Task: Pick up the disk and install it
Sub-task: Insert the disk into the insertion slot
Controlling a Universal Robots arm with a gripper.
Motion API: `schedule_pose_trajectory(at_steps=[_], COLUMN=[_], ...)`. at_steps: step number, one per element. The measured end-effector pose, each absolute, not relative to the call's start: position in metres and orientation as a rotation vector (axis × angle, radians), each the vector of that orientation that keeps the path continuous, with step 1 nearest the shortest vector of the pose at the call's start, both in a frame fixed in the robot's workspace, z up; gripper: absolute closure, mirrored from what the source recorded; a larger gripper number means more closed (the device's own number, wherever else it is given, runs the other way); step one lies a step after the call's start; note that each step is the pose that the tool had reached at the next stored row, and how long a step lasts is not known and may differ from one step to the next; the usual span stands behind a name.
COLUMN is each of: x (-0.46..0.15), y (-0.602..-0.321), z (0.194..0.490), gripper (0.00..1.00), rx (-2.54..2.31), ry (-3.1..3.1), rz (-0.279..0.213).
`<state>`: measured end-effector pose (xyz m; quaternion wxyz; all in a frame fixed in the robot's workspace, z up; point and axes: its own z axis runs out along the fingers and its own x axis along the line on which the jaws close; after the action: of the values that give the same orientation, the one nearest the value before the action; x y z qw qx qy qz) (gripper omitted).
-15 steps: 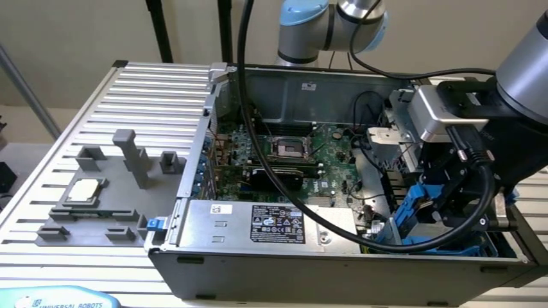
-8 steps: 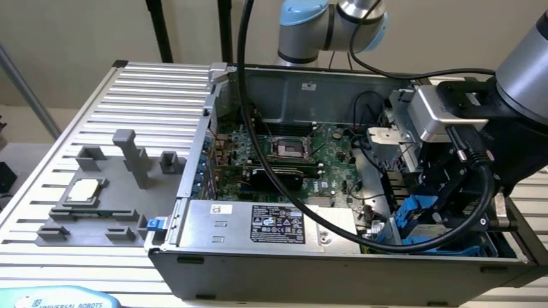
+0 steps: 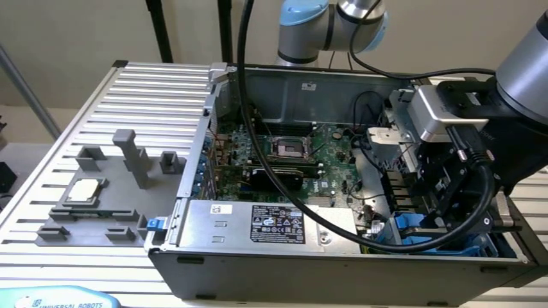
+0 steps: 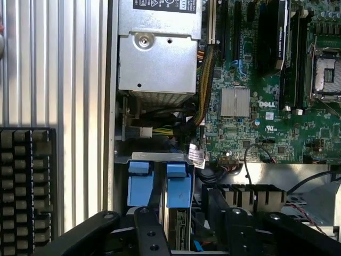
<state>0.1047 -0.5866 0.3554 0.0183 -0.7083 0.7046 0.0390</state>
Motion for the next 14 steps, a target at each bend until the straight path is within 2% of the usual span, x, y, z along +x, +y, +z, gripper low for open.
schedule_pose_trajectory(at_steps=[1,14], x=[0.1047,0.1133], y=[-0.5866,-0.5866], z=[0.3554,0.3582], gripper=[0.49,0.49], rx=[-2.200,-2.200], ry=[2.188,2.188], rz=[0.121,0.123])
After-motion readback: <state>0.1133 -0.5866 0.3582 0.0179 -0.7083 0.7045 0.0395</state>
